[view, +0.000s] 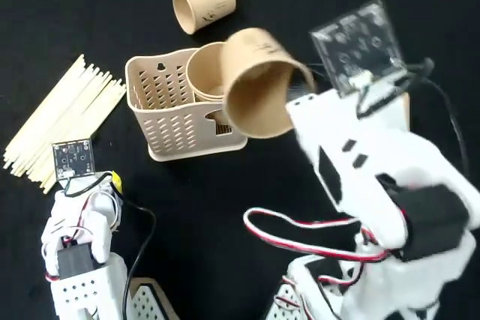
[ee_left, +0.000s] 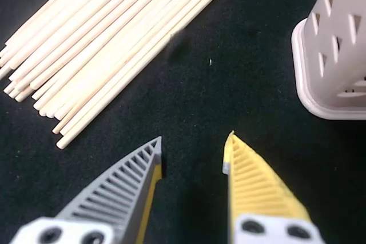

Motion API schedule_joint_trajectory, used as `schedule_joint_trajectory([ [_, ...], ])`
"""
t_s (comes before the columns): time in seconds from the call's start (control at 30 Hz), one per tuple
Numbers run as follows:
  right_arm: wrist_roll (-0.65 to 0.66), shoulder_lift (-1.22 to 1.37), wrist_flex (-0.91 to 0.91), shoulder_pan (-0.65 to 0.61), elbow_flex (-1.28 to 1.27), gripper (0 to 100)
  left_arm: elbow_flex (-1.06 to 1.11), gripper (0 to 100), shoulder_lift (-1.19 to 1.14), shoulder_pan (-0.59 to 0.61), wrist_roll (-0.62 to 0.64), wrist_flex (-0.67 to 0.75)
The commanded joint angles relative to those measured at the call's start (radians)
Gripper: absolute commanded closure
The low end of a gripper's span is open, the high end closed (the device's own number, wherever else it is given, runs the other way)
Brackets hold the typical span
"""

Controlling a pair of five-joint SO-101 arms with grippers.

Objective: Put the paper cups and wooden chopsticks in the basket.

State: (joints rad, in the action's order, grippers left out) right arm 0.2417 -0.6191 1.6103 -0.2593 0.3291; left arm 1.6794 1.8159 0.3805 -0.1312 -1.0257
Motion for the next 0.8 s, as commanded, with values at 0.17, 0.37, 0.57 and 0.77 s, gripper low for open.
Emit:
schedule_joint_trajectory([
  [0.17, -0.051, 0.277, 0.127, -0.051, 0.237, 98.7, 0.019, 82, 0.008, 0.004, -0.005, 0.018],
  [0.37, -0.055, 0.355, 0.132, -0.051, 0.243, 98.7, 0.019, 82, 0.008, 0.005, -0.005, 0.018],
  [0.57, -0.055, 0.409, 0.121, -0.081, 0.249, 98.7, 0.019, 82, 0.008, 0.005, -0.005, 0.018],
  [0.77, -0.055, 0.441, 0.121, -0.166, 0.249, 98.7, 0.019, 82, 0.008, 0.007, -0.005, 0.018],
])
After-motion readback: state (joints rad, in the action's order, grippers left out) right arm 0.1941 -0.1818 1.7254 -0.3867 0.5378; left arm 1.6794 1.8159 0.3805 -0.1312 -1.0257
